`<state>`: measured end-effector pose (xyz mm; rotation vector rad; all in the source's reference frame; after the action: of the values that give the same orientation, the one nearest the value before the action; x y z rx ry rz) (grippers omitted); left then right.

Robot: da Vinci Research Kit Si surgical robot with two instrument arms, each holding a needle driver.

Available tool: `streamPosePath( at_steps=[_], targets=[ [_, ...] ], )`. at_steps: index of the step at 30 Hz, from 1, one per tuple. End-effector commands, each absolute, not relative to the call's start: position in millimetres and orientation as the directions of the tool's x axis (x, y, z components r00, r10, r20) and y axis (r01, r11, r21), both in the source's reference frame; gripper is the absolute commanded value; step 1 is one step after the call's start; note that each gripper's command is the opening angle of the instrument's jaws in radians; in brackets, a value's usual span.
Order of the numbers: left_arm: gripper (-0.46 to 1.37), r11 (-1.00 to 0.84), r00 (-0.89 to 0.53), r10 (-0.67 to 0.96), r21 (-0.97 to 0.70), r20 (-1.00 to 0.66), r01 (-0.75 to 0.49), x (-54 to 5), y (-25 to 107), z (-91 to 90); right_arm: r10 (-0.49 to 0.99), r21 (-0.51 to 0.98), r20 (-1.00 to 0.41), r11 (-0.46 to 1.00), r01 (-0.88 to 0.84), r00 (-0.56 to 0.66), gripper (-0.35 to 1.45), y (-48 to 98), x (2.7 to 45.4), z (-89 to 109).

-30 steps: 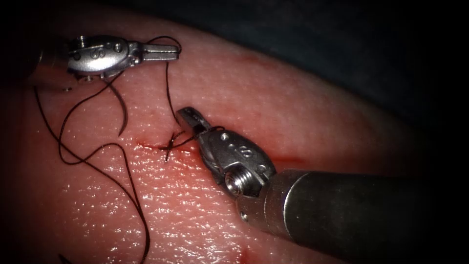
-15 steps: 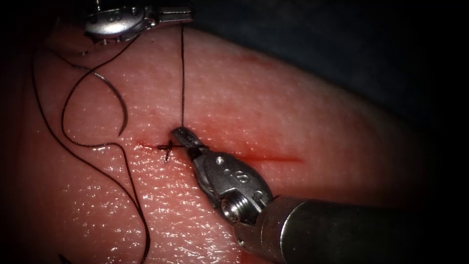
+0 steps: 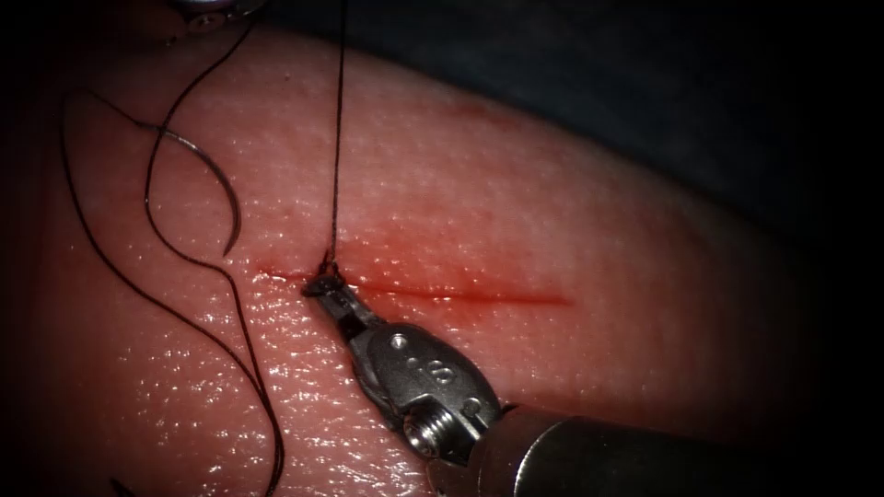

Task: Wound Closure
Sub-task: Tension the knot by moving the right arm down and the left arm up.

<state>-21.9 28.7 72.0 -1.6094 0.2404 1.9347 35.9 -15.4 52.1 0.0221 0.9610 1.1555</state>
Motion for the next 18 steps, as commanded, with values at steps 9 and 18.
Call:
streamPosePath(
  at_steps=[9,18],
  targets=[
    [-0.35,-0.778,-0.075,0.3,-0.198,-0.951,-0.596,-22.2,31.0,72.9,0.797,0.516,-0.603,0.425,-0.744,0.037,-0.35,-15.9,36.5,52.1],
    [-0.35,-0.756,-0.094,0.283,-0.162,-0.954,-0.634,-23.1,33.6,74.6,0.854,0.587,-0.521,0.346,-0.732,-0.015,-0.35,-16.8,36.8,52.6]
  ],
)
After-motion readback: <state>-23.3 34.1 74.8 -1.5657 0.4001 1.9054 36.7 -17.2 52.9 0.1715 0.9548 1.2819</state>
